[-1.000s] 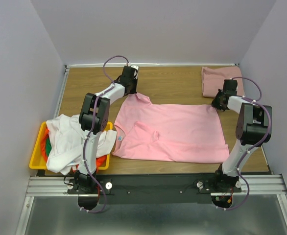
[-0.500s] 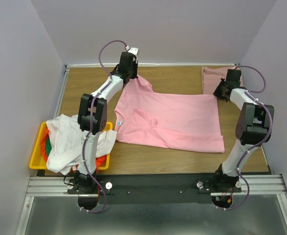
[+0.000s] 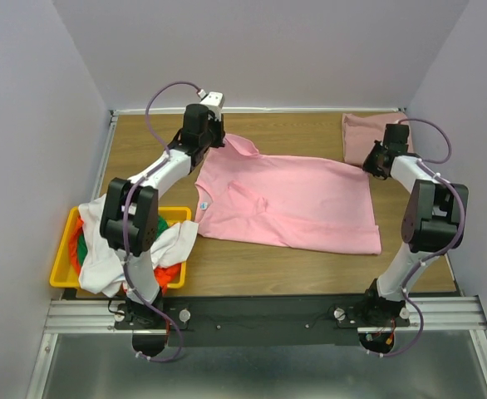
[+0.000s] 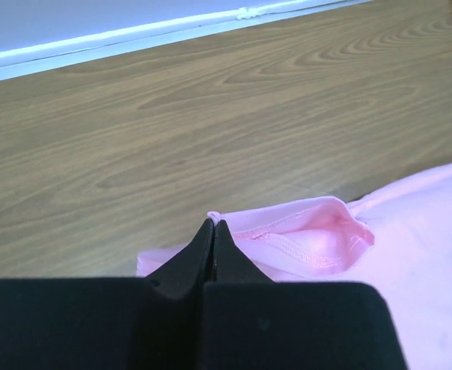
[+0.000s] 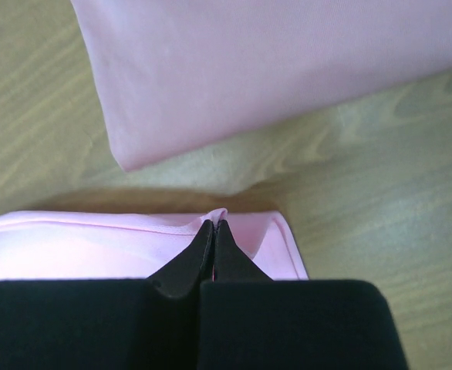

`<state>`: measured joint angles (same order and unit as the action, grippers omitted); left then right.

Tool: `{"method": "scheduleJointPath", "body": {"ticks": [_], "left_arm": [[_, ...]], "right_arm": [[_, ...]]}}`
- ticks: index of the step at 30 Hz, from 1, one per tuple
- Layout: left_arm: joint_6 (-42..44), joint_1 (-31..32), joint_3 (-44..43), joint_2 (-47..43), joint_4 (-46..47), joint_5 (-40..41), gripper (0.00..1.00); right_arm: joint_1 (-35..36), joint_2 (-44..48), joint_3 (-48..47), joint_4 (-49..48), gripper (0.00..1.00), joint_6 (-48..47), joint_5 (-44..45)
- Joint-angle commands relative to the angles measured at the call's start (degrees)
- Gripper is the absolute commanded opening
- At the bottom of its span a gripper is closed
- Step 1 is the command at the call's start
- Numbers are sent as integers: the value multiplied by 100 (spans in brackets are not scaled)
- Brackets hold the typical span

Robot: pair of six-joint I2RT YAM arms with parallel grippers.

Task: Fold and stack the t-shirts
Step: Fold the tshirt

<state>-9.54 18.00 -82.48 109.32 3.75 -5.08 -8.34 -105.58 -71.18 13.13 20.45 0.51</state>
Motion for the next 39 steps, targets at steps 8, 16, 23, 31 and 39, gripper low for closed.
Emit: {"method": "scheduleJointPath", "body": {"ticks": [8, 16, 23, 31, 39], "left_arm": [[-417, -33, 1708, -1184, 1031, -415, 0], [-750, -33, 2754, -1974, 1374, -423, 0], [-935, -33, 3554, -2722, 1567, -204, 0], [-1032, -33, 4125, -3039, 1629, -353, 0], [-1146, -33, 4555, -3478, 1629, -256, 0]], "right_arm": [[-19, 1082, 842, 76, 0, 3, 71], [-27, 1549, 1483, 23, 1, 12, 555], [-27, 1865, 1774, -64, 0, 65, 678], [-19, 2226, 2142, -91, 0, 135, 871], [-27, 2489, 2442, -91, 0, 275, 1074]]}}
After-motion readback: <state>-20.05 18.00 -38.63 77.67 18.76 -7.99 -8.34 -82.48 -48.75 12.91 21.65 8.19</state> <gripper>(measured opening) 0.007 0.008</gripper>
